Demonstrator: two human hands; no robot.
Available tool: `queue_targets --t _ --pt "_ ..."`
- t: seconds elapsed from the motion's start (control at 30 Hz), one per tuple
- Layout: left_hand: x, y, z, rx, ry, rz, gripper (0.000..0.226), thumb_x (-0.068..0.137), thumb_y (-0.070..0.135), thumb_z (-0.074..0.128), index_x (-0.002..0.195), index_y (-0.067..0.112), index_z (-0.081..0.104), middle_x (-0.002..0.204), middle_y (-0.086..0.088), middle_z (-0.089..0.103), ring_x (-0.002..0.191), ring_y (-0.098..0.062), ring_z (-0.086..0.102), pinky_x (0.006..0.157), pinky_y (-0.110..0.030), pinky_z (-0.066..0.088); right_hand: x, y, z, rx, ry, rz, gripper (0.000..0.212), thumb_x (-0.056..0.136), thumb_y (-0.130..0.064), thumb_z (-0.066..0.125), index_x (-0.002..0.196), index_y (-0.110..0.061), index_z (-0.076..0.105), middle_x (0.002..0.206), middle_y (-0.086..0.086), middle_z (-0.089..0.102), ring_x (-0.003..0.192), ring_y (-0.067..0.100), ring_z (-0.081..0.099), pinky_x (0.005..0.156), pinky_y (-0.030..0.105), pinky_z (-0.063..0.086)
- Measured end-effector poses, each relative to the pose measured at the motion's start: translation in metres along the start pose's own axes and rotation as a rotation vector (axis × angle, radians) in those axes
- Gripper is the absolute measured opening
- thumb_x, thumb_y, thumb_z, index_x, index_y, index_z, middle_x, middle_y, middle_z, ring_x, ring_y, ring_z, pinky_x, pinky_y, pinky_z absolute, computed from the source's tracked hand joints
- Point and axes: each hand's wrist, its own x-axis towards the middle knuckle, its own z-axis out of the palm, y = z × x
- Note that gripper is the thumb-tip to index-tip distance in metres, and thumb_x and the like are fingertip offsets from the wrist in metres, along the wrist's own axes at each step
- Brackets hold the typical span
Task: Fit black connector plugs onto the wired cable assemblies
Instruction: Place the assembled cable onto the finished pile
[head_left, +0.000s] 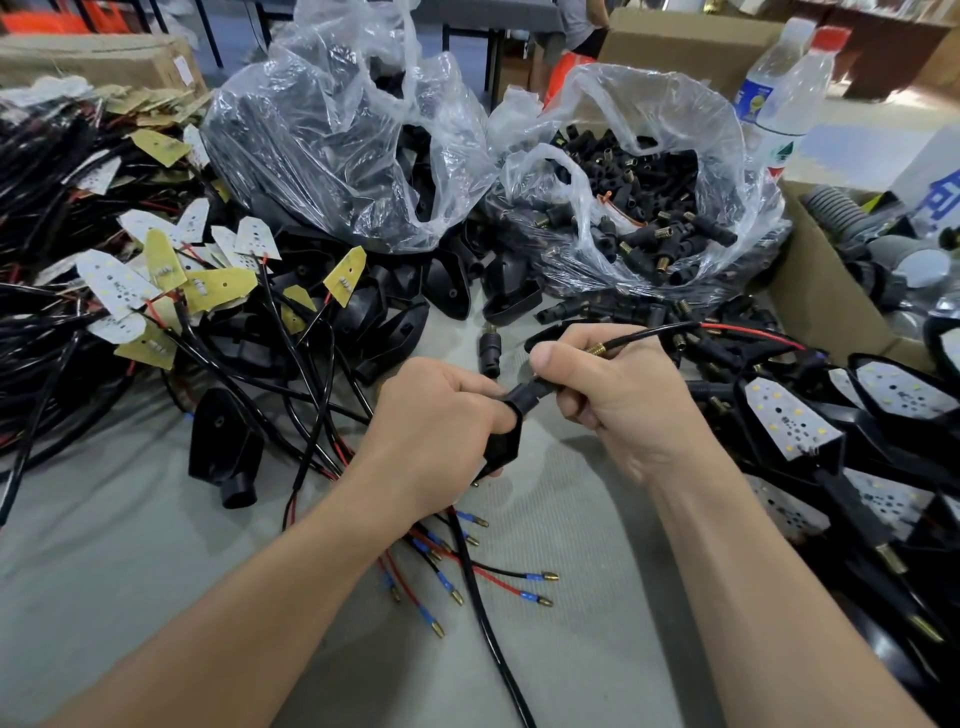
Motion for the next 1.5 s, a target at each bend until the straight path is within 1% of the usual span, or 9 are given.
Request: queue_targets --t 0.17,0.37,0.53,0.73,0.9,1.03,1.13,1.3,1.5 --pt "0.0 0.002 0.001 0.004 -0.002 -0.012 0.024 0.087 0.002 0.067 0.076 0.017 0.082 0.075 -0.016 0.075 0.059 -0.024 0.07 0.054 -0.03 0.058 -0.002 -0.001 0.008 -0.117 0.117 -0.042 0.034 0.078 -0.033 0.077 0.051 -0.018 0.062 0.045 0.001 0.05 0.044 0.019 0.041 0.04 0.022 0.029" --pt "0.001 0.002 0.003 -0.063 -0.068 -0.025 0.016 0.089 0.011 0.067 0.082 0.013 0.082 0.077 -0.018 0.074 0.051 -0.025 0.068 0.051 -0.029 0.054 -0.002 -0.001 0.016 -0.129 0.325 -0.041 0.049 0.082 -0.039 0.071 0.045 -0.019 0.048 0.044 -0.005 0.041 0.043 0.015 0.037 0.048 0.027 0.03" --pt "-0.001 0.002 -0.001 -0.097 -0.096 0.002 0.037 0.07 0.03 0.062 0.08 -0.003 0.074 0.08 -0.035 0.069 0.051 -0.029 0.064 0.051 -0.035 0.051 -0.002 -0.005 0.016 0.001 0.267 -0.061 0.046 0.087 -0.021 0.066 0.046 -0.02 0.045 0.048 -0.004 0.037 0.042 0.013 0.031 0.043 0.022 0.028" --pt "0.0 -0.003 0.0 -0.077 -0.013 0.047 0.047 0.092 0.034 0.063 0.079 -0.01 0.068 0.079 -0.035 0.067 0.047 -0.027 0.061 0.047 -0.03 0.051 -0.003 -0.005 0.017 0.01 0.164 -0.011 0.035 0.088 -0.011 0.061 0.055 -0.008 0.048 0.05 0.006 0.041 0.042 0.014 0.035 0.041 0.023 0.025" --pt "0.001 -0.004 0.0 -0.081 -0.024 0.044 0.051 0.099 0.041 0.061 0.075 -0.003 0.071 0.075 -0.027 0.072 0.049 -0.028 0.065 0.046 -0.029 0.051 -0.002 -0.003 0.014 0.047 0.145 0.092 0.035 0.091 -0.012 0.061 0.058 -0.009 0.053 0.045 0.007 0.044 0.039 0.014 0.033 0.041 0.026 0.025" --pt "0.004 -0.001 -0.004 -0.263 -0.095 -0.067 0.038 0.096 0.047 0.057 0.091 0.018 0.082 0.086 -0.018 0.077 0.062 -0.028 0.07 0.049 -0.03 0.053 0.0 0.0 0.013 0.074 0.289 0.12 0.047 0.087 -0.012 0.064 0.042 -0.019 0.053 0.046 0.003 0.045 0.04 0.014 0.034 0.039 0.024 0.024" --pt "0.009 -0.004 -0.011 -0.427 -0.179 -0.063 0.031 0.085 0.033 0.061 0.106 0.023 0.081 0.109 -0.008 0.078 0.091 -0.022 0.072 0.059 -0.03 0.058 0.004 0.0 0.006 0.184 0.439 0.169 0.046 0.085 -0.01 0.067 0.042 -0.02 0.054 0.05 0.001 0.048 0.042 0.013 0.036 0.038 0.022 0.021" --pt "0.016 -0.011 -0.02 -0.479 -0.305 -0.019 0.042 0.076 0.005 0.067 0.114 0.019 0.078 0.123 -0.004 0.073 0.098 -0.017 0.071 0.069 -0.029 0.061 0.006 0.0 -0.005 0.266 0.552 0.223 0.026 0.087 -0.012 0.069 0.065 -0.015 0.055 0.047 -0.002 0.046 0.037 0.009 0.036 0.036 0.019 0.021" --pt "0.019 -0.016 -0.019 -0.427 -0.223 0.006 0.034 0.09 -0.009 0.063 0.107 0.017 0.077 0.099 -0.009 0.079 0.083 -0.016 0.075 0.065 -0.026 0.061 0.007 0.0 -0.005 0.241 0.497 0.176 0.022 0.087 -0.012 0.068 0.068 -0.014 0.057 0.057 0.002 0.051 0.039 0.009 0.039 0.037 0.02 0.022"
